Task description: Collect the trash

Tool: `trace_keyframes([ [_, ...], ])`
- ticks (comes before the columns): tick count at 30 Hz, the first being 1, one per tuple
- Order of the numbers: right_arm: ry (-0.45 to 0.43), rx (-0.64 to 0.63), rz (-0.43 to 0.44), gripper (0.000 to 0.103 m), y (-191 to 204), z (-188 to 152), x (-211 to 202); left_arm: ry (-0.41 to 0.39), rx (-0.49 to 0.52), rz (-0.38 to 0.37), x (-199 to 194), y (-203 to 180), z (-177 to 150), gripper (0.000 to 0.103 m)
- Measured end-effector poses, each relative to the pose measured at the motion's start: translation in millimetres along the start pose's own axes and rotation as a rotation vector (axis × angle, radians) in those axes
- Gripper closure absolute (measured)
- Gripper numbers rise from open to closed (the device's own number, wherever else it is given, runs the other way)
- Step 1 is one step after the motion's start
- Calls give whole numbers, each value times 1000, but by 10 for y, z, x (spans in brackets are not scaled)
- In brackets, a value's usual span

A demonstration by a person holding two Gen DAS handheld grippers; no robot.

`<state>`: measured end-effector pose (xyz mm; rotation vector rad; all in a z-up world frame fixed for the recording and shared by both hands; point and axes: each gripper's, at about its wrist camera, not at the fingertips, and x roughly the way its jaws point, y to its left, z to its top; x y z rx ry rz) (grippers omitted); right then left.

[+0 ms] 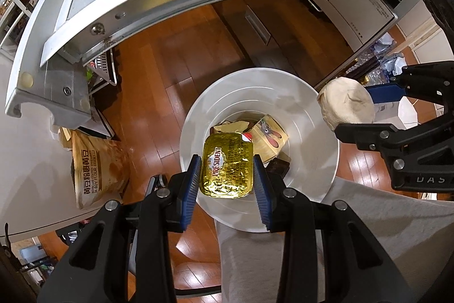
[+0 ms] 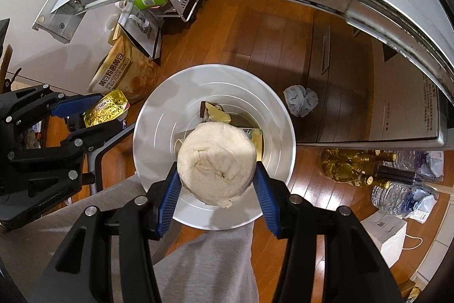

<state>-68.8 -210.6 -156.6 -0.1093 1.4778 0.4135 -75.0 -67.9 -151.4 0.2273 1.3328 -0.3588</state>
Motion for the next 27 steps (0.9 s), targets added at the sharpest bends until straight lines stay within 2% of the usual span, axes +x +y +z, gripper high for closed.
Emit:
trace_keyframes([
  [5,3,28,-1,52,-46,6,5,-6,-6,3,-16,25,4,63],
  [7,0,45,-1,42,-79,1,-3,-9,-8,-3,-30,25,5,34],
  [9,-6,53,-2,31,-97,-3,-17,-32,2,14,-75,12,4,23],
  [10,-4,55,-3,29,-105,-3,-15,-37,9,18,-91,2,2,22],
  [12,-2,60,-18,16,-117,-7,-15,-33,21,29,-97,-14,5,22],
  [15,13,77,-25,6,-146,-20,-5,-36,35,57,-114,-33,-6,7],
  [19,26,94,-32,6,-192,-39,-54,-39,45,72,-173,-27,-33,7],
  [23,-9,70,-56,5,-164,-61,-302,-66,39,93,-361,5,-46,7],
  [27,-139,47,-85,5,-114,-48,-813,-141,22,103,-719,45,-15,7],
])
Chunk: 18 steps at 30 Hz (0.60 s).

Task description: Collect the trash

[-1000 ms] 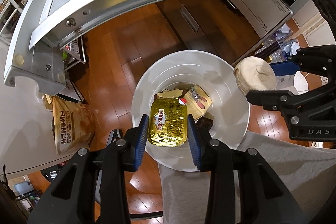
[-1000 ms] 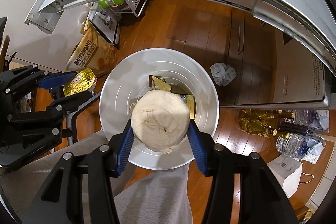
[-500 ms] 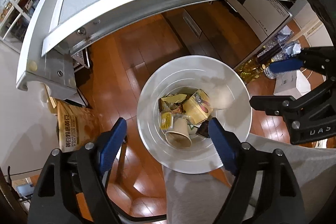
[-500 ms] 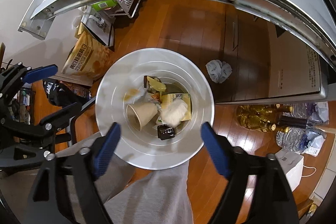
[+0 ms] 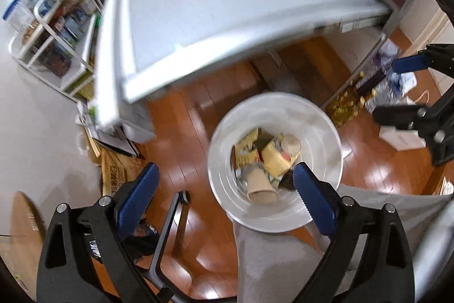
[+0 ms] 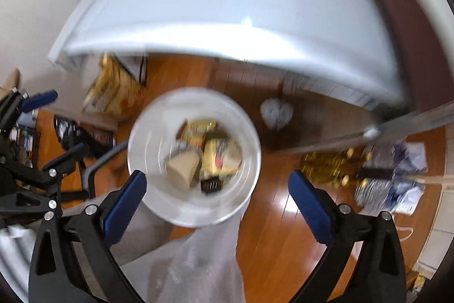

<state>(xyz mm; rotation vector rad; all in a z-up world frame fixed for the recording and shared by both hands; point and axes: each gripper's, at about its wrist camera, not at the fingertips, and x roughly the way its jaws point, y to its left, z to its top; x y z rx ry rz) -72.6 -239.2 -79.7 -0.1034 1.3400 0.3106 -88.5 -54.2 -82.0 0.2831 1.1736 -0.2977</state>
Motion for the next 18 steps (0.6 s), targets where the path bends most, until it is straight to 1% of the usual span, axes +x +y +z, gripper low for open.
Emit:
trace_keyframes([
  [1,-50,0,-1,5,-6,52,-175,-21,-10,-5,-86,24,36,7],
  [3,-105,5,-4,5,-27,149,-361,-79,-36,-12,-291,77,138,6],
  [5,-178,15,-2,5,-54,300,-564,-141,-69,-9,-475,150,266,3],
  [6,-204,24,-1,5,-67,348,-621,-171,-84,-2,-545,183,319,3],
  [7,-260,44,11,5,-103,429,-711,-210,-107,15,-630,233,399,2],
  [9,-340,67,32,5,-159,512,-785,-255,-145,48,-690,312,507,2],
  [10,-367,86,25,5,-188,567,-807,-269,-168,62,-698,345,554,2],
  [12,-399,101,29,5,-223,658,-819,-272,-211,86,-656,428,647,2],
  [14,-411,114,32,5,-244,704,-798,-285,-263,97,-623,502,701,2],
  [18,-438,146,21,5,-305,784,-737,-295,-376,76,-553,697,745,2],
])
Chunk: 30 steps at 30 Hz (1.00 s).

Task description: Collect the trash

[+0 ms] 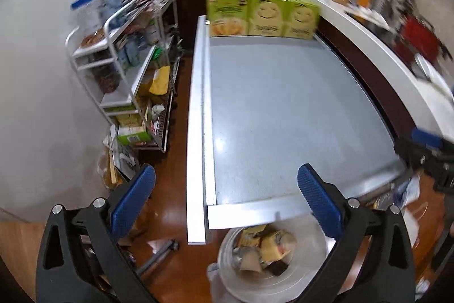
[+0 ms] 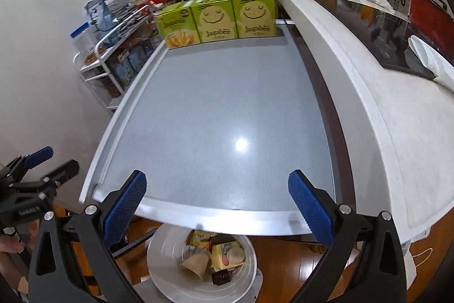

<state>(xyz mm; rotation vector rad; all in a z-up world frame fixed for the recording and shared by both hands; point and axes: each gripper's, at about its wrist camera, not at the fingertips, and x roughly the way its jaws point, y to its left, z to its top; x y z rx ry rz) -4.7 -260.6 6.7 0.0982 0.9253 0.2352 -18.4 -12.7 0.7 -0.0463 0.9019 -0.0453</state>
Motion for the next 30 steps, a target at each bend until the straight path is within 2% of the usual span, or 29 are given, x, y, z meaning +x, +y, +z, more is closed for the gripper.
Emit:
trace_keyframes([
  [3,-14,23,-7,5,-18,5,35,0,-68,-4,39,132,38,2],
  [6,-23,23,-19,5,-16,32,49,-10,-85,35,56,198,50,2],
  [12,-65,-4,-39,5,35,105,21,-34,-124,51,38,305,115,2],
  [19,-108,-45,-89,5,124,180,-11,-73,-119,74,-27,319,196,2],
  [30,-142,-62,-106,5,185,270,-50,-103,-102,86,-72,281,294,2],
])
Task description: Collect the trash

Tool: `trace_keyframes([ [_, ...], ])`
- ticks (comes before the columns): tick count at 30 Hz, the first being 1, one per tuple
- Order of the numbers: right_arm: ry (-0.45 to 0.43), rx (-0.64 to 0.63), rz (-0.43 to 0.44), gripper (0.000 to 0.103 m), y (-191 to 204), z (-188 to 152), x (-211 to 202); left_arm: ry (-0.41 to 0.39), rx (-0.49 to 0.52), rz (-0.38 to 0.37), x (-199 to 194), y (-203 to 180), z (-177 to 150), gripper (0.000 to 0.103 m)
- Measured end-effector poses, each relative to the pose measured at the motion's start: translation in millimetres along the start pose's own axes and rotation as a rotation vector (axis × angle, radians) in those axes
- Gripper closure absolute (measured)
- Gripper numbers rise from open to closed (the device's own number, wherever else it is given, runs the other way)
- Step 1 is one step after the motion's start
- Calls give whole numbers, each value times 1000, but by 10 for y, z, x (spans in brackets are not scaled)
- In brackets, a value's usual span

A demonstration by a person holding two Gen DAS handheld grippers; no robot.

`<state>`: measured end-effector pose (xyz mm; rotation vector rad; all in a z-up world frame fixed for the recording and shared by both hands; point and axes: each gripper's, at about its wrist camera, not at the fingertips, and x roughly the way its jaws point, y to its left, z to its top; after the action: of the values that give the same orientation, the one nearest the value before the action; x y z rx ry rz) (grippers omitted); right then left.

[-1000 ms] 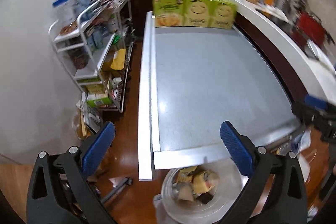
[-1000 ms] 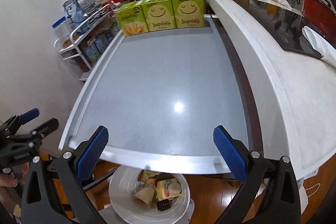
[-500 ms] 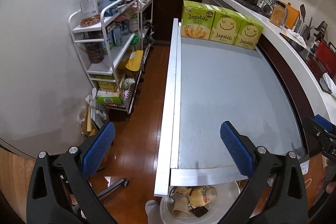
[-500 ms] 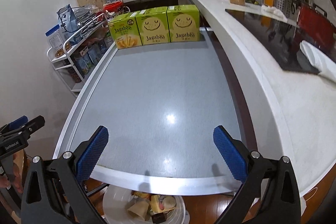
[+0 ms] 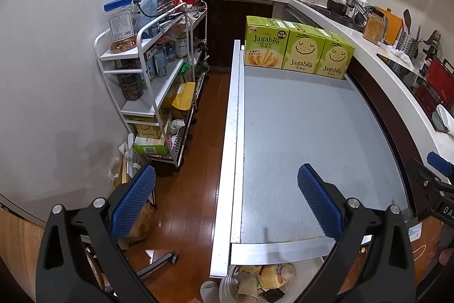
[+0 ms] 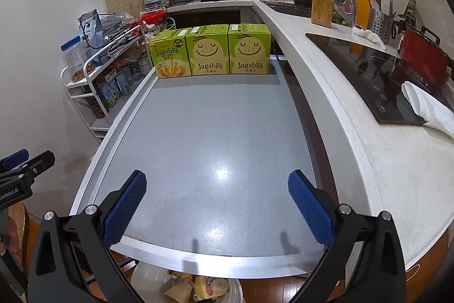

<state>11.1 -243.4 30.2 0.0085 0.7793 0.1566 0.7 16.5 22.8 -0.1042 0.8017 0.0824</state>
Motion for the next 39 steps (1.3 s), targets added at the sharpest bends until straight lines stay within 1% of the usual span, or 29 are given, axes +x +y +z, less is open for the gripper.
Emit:
trace_keyframes([
  [11,-6,-20,-7,5,40,30,6,0,-1,11,31,10,14,2],
  [15,-6,-19,-21,5,37,54,8,-26,-15,-5,-14,22,32,2],
  [19,-8,-19,-22,5,32,65,4,-16,-14,11,12,10,58,2],
  [25,-10,-27,-21,5,61,92,-8,-7,-28,-10,24,20,85,2],
  [28,-13,-30,-17,5,71,99,-26,-28,-15,16,5,4,94,2],
  [30,-17,-33,-16,5,84,108,-40,-45,7,58,-16,-31,99,2],
  [34,-24,-41,-14,5,97,121,-60,-60,36,49,-50,-76,129,2],
  [37,-31,-44,-13,5,109,137,-77,-79,50,74,-96,-114,144,2],
  [39,-34,-44,-11,5,107,148,-84,-96,58,60,-135,-133,145,2],
])
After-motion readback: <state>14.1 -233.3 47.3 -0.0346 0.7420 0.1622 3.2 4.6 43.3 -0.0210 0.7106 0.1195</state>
